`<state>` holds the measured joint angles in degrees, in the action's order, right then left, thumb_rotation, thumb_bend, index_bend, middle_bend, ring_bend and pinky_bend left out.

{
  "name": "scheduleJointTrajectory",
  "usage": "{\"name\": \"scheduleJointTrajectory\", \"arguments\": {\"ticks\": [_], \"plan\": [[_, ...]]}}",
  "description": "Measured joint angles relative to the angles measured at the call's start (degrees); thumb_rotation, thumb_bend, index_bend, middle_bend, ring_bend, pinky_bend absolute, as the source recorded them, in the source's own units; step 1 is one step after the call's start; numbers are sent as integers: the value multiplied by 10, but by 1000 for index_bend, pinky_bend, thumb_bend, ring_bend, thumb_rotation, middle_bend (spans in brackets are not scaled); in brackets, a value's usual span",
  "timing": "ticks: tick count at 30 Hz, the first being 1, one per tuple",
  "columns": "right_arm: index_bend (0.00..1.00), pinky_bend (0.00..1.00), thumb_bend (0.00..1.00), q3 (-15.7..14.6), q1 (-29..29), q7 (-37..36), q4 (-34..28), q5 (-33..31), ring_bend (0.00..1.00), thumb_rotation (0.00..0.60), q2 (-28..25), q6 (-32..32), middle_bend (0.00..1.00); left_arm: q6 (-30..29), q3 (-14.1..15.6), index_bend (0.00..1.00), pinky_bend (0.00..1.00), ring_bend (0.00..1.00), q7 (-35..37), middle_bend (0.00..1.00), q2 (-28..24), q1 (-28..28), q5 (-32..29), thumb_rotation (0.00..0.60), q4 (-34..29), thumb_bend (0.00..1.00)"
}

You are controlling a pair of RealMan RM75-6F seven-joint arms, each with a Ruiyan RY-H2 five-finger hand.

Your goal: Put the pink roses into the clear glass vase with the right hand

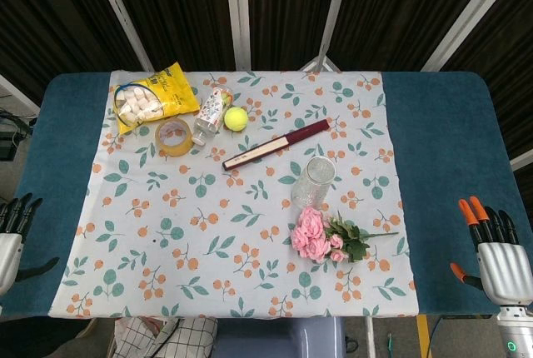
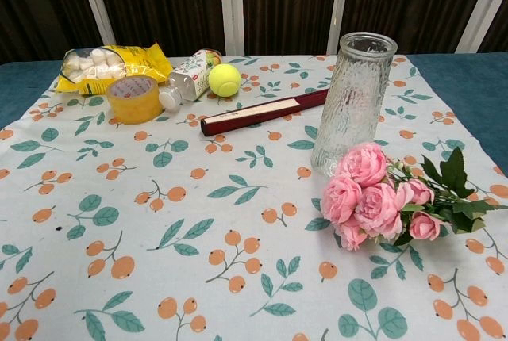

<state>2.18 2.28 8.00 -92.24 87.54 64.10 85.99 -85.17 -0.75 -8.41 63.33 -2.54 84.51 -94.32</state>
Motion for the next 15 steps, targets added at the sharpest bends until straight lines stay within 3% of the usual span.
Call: {"name": "scheduleJointTrajectory", "arguments": {"ticks": [15], "plan": [[0,0,174,-4,2,-10,-3,9,0,600,0,-1,0,1,0,0,0,0,5,0,-1,0,0,600,0,0]]}}
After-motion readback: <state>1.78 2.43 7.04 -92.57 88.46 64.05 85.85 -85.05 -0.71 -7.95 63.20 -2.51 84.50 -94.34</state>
